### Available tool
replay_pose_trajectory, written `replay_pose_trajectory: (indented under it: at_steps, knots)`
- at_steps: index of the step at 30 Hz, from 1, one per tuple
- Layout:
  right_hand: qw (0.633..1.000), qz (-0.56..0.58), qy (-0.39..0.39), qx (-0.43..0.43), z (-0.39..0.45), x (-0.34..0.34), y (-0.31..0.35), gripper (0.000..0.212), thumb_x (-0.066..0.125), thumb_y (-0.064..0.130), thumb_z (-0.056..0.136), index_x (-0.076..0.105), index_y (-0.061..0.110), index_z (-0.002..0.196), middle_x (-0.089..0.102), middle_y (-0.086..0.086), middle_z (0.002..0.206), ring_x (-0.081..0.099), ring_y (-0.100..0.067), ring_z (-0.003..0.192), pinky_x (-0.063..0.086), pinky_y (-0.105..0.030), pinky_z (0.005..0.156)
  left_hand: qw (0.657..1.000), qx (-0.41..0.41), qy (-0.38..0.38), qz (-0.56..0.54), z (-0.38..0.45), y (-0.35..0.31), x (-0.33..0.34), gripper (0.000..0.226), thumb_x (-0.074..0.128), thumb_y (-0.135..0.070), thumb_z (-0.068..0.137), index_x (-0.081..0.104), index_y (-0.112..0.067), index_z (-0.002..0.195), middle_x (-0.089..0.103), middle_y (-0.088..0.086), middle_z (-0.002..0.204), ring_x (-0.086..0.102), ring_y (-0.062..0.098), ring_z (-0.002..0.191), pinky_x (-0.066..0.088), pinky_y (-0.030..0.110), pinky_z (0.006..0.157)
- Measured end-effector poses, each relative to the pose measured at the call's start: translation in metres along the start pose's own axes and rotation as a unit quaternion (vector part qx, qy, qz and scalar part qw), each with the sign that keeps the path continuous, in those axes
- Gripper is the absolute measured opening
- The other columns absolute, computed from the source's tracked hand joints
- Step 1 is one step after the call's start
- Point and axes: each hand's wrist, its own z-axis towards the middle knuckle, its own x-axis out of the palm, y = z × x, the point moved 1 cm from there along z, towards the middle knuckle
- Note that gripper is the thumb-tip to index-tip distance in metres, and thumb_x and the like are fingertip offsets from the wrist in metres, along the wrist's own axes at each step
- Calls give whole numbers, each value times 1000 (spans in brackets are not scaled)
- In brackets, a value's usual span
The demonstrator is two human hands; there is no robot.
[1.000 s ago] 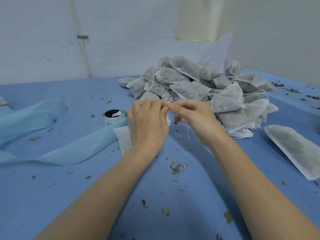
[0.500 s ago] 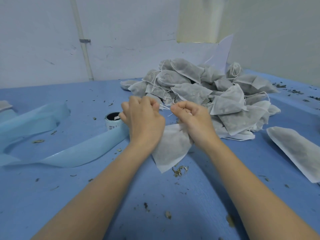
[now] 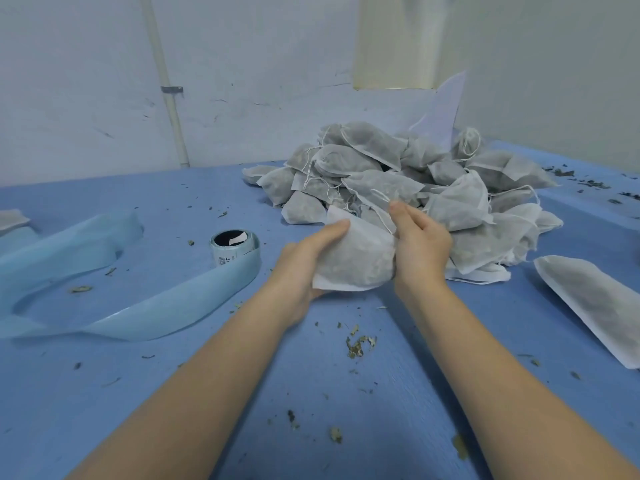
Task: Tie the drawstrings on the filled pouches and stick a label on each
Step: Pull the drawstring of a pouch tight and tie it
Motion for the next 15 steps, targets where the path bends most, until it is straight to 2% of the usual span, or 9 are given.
replay_pose_trajectory:
  at_steps: [2, 4, 7, 9, 12, 15]
  knots:
    - [1000, 9, 7, 7, -3, 1, 2, 7, 70, 22, 87, 72, 22, 80, 59, 16, 60, 53, -5, 65, 48, -28, 75, 999, -15, 30, -39, 3, 3, 4, 36, 66, -25, 84, 64, -2, 112, 71, 12, 105, 68, 25, 97, 53, 41, 89]
    - [999, 13, 44, 15, -4, 1, 3, 12, 70, 20, 86, 71, 26, 76, 59, 18, 54, 53, -4, 61, 46, -22, 68, 1000, 2, -12, -22, 6, 5, 5, 25, 63, -21, 88, 66, -2, 104, 72, 10, 98, 69, 21, 88, 56, 34, 78]
    - [989, 16, 142, 42, -7, 0, 4, 4, 73, 19, 83, 74, 21, 81, 67, 11, 66, 60, -6, 66, 51, -17, 63, 999, 20, -45, -9, 9, 7, 0, 15, 62, -22, 90, 67, -7, 91, 72, 4, 84, 69, 14, 73, 57, 26, 61]
    - [979, -6, 202, 36, -9, 0, 6, 2, 74, 18, 81, 74, 20, 82, 71, 10, 72, 65, -5, 70, 52, -16, 65, 998, 20, -65, -5, 10, 7, -4, 15, 63, -23, 89, 66, -8, 89, 71, 4, 82, 68, 14, 71, 56, 24, 55]
    - [955, -73, 286, -12, -10, -4, 9, 7, 74, 17, 80, 75, 22, 77, 71, 11, 75, 64, -1, 71, 48, -13, 65, 995, 21, -98, -1, 10, 3, -9, 17, 67, -24, 86, 65, -8, 90, 70, 4, 82, 68, 16, 73, 57, 27, 56]
    - [930, -124, 344, -46, -11, -7, 11, 14, 75, 14, 79, 75, 25, 70, 71, 13, 79, 62, 3, 74, 46, -8, 66, 995, 13, -97, -25, 10, 0, -13, 39, 66, -36, 85, 62, -5, 108, 70, 9, 97, 69, 22, 85, 57, 35, 72]
